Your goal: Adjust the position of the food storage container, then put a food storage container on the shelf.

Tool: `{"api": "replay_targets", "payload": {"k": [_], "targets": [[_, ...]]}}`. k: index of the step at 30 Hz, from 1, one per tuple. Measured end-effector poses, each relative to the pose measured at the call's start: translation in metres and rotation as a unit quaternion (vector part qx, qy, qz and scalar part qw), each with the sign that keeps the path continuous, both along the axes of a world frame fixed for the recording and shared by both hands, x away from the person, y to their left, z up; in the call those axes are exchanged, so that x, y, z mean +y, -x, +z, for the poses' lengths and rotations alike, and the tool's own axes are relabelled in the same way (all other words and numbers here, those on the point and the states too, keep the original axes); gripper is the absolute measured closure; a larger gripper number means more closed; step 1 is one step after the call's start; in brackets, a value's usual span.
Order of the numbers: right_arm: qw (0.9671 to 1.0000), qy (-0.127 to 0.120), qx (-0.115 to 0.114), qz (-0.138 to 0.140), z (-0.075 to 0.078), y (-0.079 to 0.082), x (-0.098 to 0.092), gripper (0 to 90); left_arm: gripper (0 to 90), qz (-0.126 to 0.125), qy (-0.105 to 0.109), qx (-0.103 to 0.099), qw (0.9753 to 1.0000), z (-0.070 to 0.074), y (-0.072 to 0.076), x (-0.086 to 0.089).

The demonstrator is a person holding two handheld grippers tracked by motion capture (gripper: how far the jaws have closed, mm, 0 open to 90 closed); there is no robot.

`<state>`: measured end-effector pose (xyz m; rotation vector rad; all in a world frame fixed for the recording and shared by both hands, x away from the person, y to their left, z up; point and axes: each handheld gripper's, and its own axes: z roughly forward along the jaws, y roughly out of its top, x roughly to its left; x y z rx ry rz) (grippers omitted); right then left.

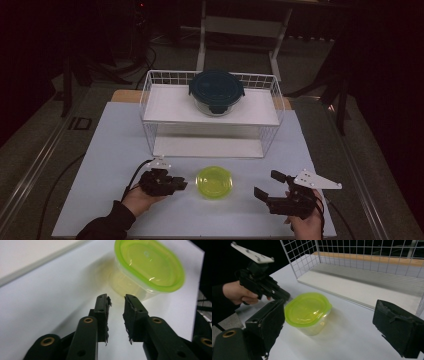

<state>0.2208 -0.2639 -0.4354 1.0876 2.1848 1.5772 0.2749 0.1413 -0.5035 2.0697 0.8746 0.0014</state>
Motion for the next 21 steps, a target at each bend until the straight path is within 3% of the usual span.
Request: {"api": "replay_targets", "payload": {"k": [6,9,10,11,12,17,21], "targets": [[1.0000,0.002,-0.004,0.000,0.001,0.001,0.002,10.3,49.4,0.006,0.022,-0.012,0.9997,0.022,0.013,0.010],[1.0000,0.004,-0.006,0.000,0.002,0.001,0.003,10.3,34.6,0.005,0.027,-0.016,0.9995,0.032,0.017,0.010],[1.0000,0.004,-0.006,0.001,0.002,0.001,0.003,10.3,34.6,-0.007,0.041,-0.013,0.9990,0.038,0.019,0.009],[1.0000,0.003,-0.007,0.002,0.002,0.001,0.004,10.3,21.6,-0.013,0.047,-0.011,0.9988,0.041,0.020,0.008],[1.0000,0.006,-0.007,0.003,0.002,0.000,0.005,10.3,18.5,-0.012,0.048,-0.011,0.9987,0.043,0.021,0.007],[0.9999,0.008,-0.007,0.010,0.002,-0.002,0.009,10.3,12.0,-0.015,0.053,-0.015,0.9984,0.053,0.023,0.003],[0.9997,0.006,-0.009,0.022,0.002,-0.006,0.012,10.4,0.9,-0.011,0.065,-0.010,0.9978,0.058,0.019,-0.001]]}}
